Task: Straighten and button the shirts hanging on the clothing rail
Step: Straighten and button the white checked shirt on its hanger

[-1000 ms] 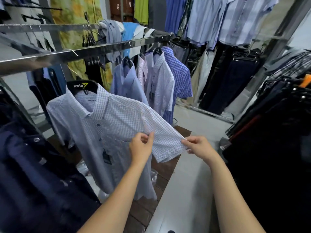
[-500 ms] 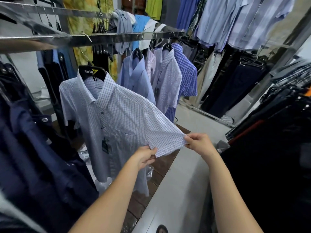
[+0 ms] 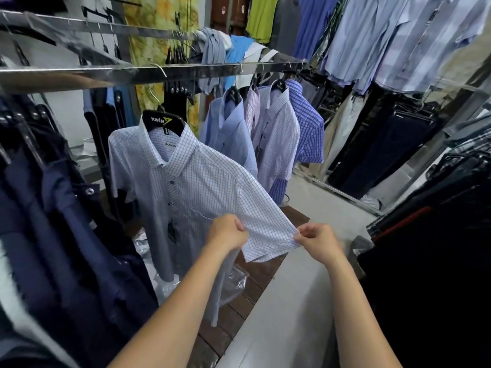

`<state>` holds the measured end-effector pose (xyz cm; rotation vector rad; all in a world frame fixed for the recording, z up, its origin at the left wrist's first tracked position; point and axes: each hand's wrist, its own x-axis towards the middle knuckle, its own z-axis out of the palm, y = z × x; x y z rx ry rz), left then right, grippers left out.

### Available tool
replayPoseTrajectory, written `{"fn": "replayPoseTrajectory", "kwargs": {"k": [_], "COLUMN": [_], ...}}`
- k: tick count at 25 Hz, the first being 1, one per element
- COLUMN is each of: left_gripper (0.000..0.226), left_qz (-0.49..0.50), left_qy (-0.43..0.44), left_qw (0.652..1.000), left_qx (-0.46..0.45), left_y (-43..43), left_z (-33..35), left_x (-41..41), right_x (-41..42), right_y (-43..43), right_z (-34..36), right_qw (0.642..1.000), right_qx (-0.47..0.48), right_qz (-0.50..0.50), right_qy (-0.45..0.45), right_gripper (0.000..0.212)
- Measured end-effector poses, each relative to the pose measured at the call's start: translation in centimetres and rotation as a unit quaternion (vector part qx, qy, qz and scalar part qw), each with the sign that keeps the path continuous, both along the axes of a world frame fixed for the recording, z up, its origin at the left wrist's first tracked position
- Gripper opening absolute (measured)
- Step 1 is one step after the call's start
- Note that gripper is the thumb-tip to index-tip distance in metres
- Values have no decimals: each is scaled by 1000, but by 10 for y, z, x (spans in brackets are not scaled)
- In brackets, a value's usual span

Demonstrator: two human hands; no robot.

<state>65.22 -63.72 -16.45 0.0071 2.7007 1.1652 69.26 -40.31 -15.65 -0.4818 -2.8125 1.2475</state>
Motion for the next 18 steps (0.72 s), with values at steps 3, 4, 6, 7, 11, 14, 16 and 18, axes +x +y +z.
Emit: {"fn": "replayPoseTrajectory", "kwargs": {"k": [3, 4, 6, 7, 11, 14, 16, 18], "left_gripper": [4, 4, 18, 27, 18, 21, 18, 19], "left_qz": [-48, -69, -89, -101, -146, -147, -152, -160], "left_qy": [207, 279, 375, 376, 287, 289, 291, 292], "left_qw": [977, 958, 918, 907, 903, 908, 908, 908], "left_qx": [19, 6, -93, -160, -284, -266, -262, -256], "left_y": [-6, -4, 1, 2, -1, 0, 2, 3], "left_z": [57, 71, 87, 91, 92, 96, 98, 98], "left_x": [-7, -10, -17, -21, -32, -34, -36, -39], "right_x": [-2, -2, -1, 0, 4, 0, -11, -27], "right_y": [-3, -4, -6, -7, -7, -18, -40, -66], "right_z": [-1, -1, 0, 2, 12, 23, 36, 53], "right_qw": [1000, 999, 999, 998, 996, 991, 987, 980], "right_qx": [29, 34, 46, 56, 71, 70, 57, 73], "right_qz": [4, 4, 12, 18, 29, 107, 148, 172], "right_qy": [-2, -6, -16, -19, -45, -43, 15, 74], "right_gripper": [22, 22, 23, 23, 22, 9, 28, 32]}}
